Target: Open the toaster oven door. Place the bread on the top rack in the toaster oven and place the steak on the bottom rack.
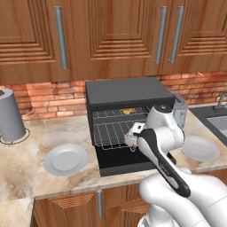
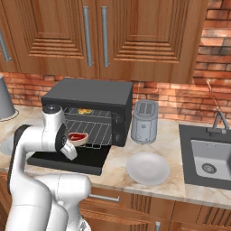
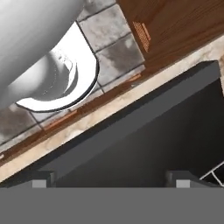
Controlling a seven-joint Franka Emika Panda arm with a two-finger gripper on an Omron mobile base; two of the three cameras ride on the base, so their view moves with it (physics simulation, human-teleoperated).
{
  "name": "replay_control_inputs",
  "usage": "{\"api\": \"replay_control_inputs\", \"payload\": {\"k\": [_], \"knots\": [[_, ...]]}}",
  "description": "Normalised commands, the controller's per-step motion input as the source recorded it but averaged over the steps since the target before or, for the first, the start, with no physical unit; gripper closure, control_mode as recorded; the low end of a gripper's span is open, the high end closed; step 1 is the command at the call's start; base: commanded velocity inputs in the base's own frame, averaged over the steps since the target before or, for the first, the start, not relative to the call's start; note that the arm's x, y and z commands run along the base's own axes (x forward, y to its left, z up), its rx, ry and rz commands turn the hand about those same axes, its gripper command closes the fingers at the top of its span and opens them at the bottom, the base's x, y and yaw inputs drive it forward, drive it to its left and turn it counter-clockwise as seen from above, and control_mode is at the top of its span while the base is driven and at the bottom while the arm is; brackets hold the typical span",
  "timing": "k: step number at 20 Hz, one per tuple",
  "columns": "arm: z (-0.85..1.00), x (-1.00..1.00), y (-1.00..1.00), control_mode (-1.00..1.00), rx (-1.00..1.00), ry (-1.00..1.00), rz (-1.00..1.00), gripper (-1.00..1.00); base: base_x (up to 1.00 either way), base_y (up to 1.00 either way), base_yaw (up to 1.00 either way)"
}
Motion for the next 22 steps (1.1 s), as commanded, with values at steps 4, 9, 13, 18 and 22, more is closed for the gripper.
{"api": "replay_control_inputs", "payload": {"k": [4,9,13,18,22], "knots": [[-0.51,0.36,0.00,-1.00,-0.18,0.00,0.49,-1.00,0.00,0.00,0.00],[-0.48,0.25,0.03,-1.00,-0.07,0.00,0.43,-1.00,0.00,0.00,0.00],[-0.26,0.51,0.47,-1.00,-0.02,-0.02,0.19,-1.00,0.00,0.00,0.00],[-0.01,0.79,0.37,-1.00,0.00,0.00,0.02,-1.00,0.00,0.00,0.00],[0.00,0.78,0.06,-1.00,-0.01,0.00,0.00,-1.00,0.00,0.00,0.00]]}}
